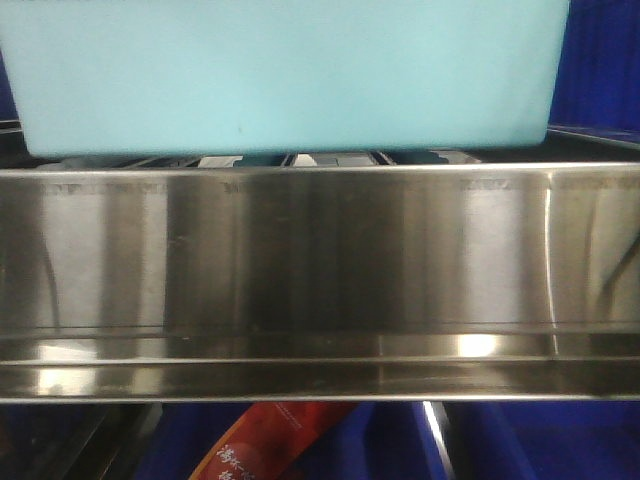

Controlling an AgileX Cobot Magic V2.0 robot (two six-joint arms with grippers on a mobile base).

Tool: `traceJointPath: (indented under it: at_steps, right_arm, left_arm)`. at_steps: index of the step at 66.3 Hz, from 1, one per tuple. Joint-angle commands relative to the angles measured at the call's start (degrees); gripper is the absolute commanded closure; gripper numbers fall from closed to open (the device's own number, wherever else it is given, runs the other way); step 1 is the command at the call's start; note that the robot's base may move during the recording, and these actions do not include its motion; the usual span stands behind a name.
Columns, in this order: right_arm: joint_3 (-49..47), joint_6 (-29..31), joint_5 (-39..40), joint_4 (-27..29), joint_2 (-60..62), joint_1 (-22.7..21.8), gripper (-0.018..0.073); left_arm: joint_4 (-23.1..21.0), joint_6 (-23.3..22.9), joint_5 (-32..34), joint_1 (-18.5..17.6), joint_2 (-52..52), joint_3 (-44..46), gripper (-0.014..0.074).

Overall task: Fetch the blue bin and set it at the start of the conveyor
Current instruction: 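Lift and pull the teal bin out of the shelf with both grippers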

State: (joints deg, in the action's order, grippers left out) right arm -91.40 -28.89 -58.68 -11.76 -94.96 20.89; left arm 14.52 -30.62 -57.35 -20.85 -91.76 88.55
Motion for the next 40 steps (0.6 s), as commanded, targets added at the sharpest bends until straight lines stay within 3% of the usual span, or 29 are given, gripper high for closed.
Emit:
traceJointPath:
  at_steps: [1,22,40]
  right_arm:
    - [-0.44,-2.87,0.25,-5.2,3.85,1.66,0.0721]
    - [-0.44,-6.63,-1.22,-11.13,11.15,7.21,0.0721]
    - [-0.44,-6.96,-1.17,-15.44,17.41,7.76,0.0721]
  left_arm:
    - [2.73,-1.7,0.18,-1.02,3.64,0.22,0.0707]
    - [8.76,-5.99,0.13,-5.72,12.37,0.22,0.0707]
    - [10.48,-7.52,1.5,-8.2,18.12,0.22,0.0707]
